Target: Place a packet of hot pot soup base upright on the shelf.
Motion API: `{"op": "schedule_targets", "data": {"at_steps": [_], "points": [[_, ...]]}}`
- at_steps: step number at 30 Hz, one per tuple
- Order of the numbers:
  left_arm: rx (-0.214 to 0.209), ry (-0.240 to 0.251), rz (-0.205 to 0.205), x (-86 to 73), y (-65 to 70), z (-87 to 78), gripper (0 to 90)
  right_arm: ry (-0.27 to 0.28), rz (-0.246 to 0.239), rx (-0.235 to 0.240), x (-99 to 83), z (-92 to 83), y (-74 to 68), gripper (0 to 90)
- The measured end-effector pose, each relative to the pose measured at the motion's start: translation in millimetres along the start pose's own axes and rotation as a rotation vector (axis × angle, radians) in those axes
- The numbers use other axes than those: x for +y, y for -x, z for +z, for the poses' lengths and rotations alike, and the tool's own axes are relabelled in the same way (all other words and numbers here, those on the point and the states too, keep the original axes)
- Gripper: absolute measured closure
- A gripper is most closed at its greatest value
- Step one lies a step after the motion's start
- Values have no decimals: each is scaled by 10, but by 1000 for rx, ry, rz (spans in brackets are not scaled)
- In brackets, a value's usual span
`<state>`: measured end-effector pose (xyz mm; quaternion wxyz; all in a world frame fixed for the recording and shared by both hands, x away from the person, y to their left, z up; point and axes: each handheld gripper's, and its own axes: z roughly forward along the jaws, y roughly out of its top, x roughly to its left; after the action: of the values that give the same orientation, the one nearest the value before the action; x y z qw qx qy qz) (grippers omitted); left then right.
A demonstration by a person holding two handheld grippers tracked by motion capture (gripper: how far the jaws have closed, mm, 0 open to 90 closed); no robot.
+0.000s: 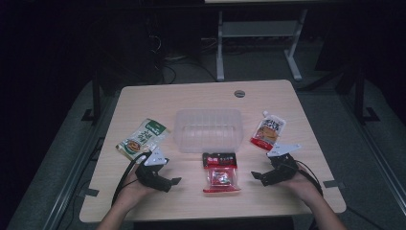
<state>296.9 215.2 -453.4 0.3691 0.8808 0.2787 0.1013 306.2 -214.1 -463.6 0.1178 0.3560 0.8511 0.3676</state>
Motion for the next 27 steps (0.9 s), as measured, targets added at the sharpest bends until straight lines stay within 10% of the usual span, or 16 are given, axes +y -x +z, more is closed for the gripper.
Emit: {"op": "schedule_targets", "data": {"at_steps": [9,22,27], "points": [[-5,-2,-31,5,23,-83,241,21,-1,16,43,-10,16,44],[-128,20,-40,261,195,-115,863,22,13,2,44,-30,-13,53],[-141,5,-13,403,277,-30,897,6,1,11,39,-6,-21,54]]}}
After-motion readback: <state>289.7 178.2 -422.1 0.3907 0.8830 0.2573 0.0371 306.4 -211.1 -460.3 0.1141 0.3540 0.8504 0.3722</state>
